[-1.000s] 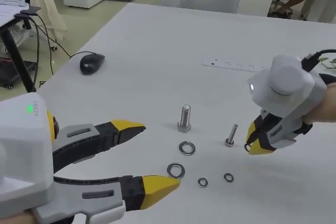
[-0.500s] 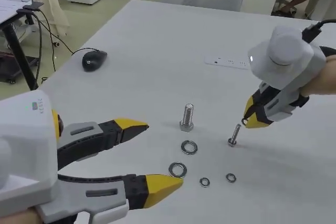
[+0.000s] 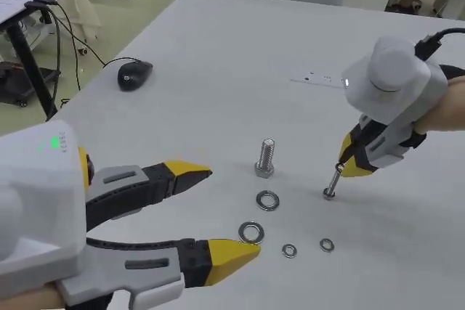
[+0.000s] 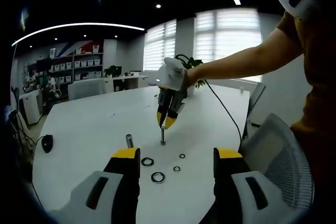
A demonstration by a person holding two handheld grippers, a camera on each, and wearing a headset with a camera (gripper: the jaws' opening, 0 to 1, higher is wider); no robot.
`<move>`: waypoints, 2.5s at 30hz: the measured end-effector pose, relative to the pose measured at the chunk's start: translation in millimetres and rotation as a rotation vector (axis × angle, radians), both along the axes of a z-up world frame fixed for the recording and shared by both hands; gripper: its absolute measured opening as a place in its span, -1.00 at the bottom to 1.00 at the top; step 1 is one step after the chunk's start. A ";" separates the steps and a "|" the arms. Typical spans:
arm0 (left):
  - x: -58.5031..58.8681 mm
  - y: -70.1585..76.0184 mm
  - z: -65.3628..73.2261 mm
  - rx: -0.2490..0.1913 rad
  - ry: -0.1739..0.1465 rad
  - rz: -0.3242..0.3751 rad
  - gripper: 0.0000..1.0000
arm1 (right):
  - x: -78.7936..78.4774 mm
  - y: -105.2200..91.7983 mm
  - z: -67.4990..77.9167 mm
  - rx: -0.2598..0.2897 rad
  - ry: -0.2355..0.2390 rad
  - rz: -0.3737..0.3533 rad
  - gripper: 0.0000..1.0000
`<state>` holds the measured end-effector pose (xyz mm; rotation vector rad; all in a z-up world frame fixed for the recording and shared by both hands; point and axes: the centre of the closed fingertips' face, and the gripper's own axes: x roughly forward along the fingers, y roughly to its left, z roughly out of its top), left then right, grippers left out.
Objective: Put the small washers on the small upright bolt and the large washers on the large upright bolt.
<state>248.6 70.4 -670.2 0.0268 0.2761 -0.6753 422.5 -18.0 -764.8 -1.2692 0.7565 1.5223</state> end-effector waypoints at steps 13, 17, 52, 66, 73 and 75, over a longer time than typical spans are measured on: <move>0.2 -0.9 -1.9 -0.001 0.006 0.002 0.11 | -3.8 -0.4 -21.2 -0.014 0.018 0.012 -0.75; 1.0 1.8 -2.1 -0.005 0.005 0.003 0.11 | -3.8 -0.1 -30.7 -0.015 0.017 0.024 -0.75; -1.5 -1.4 2.9 0.010 -0.007 0.008 0.11 | -27.2 -29.9 -39.9 0.050 0.049 -0.040 -0.65; -12.4 -5.3 12.4 0.022 -0.028 0.005 0.11 | -77.0 -21.6 -49.7 0.047 0.108 0.010 -0.65; -15.5 -4.0 15.1 0.019 -0.037 0.011 0.11 | -81.6 -14.7 -53.9 0.039 0.116 0.022 -0.64; -16.1 -3.8 15.4 0.020 -0.039 0.013 0.11 | -82.1 -14.2 -55.8 0.030 0.117 0.021 -0.64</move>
